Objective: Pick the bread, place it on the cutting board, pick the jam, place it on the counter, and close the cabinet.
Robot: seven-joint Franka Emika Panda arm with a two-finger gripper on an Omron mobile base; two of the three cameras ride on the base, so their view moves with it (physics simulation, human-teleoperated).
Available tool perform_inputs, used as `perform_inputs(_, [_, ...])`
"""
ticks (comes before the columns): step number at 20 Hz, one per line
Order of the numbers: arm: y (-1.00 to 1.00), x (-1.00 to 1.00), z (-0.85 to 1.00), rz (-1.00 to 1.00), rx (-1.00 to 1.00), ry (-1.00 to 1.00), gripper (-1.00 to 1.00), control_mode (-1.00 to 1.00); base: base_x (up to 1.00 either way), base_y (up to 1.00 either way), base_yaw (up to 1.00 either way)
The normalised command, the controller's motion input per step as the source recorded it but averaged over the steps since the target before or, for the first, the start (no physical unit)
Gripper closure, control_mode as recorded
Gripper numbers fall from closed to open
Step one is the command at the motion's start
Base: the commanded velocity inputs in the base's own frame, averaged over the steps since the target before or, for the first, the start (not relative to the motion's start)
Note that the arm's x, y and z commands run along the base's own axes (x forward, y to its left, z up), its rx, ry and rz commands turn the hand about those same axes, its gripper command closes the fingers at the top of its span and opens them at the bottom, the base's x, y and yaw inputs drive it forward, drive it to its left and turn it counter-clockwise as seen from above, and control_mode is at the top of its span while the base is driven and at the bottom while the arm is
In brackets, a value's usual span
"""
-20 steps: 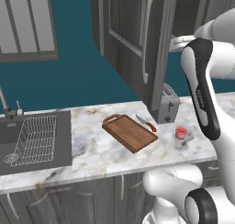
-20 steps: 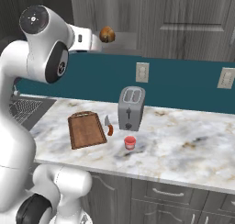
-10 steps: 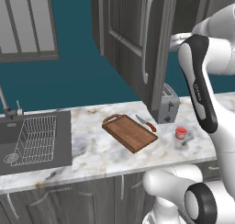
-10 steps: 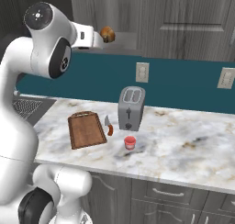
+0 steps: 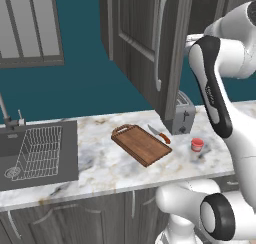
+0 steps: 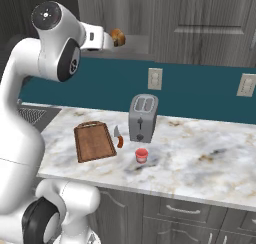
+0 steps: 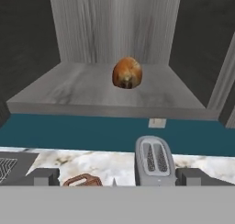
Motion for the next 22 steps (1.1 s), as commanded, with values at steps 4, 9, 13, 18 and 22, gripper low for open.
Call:
perform_inputs(4, [0.01,0.25,0.00,0.00,0.00,-0.02,-1.00,-1.00,0.00,0.00,0.00])
perform_inputs(9, [0.00,0.18,-0.05,0.00,0.00,-0.03,-1.00,-1.00,0.00,0.00,0.00])
perform_inputs(13, [0.00,0.18,-0.18,0.00,-0.01,-0.04,-1.00,-1.00,0.00,0.00,0.00])
perform_inputs(18, [0.00,0.28,-0.07,0.00,0.00,-0.01,-1.00,-1.00,0.00,0.00,0.00])
perform_inputs(22, [0.00,0.29,0.00,0.00,0.00,0.00,-1.00,-1.00,0.00,0.00,0.00])
